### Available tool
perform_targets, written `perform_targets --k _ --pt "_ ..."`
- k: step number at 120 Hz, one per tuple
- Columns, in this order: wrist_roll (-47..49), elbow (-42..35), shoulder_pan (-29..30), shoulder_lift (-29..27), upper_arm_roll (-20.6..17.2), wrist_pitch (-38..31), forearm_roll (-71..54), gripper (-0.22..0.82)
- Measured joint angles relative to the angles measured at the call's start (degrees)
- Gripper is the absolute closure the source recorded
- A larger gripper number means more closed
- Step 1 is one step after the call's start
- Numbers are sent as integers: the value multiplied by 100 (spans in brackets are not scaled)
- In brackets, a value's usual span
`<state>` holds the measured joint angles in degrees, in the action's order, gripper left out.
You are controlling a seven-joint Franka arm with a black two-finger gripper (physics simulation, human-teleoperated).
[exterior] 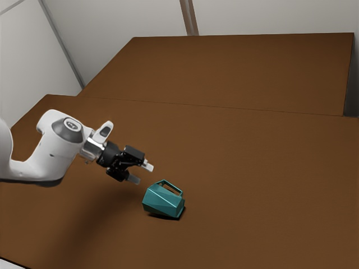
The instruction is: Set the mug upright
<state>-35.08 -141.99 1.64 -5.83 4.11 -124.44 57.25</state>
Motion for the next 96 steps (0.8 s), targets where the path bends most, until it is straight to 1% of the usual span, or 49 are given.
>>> perform_targets --k 37,65,96 --pt "-935 -374 -4 83 11 -9 839 3" --pt "-1444 -399 -84 158 11 -12 974 3" --pt "-1820 -555 -135 80 11 -18 1018 3"
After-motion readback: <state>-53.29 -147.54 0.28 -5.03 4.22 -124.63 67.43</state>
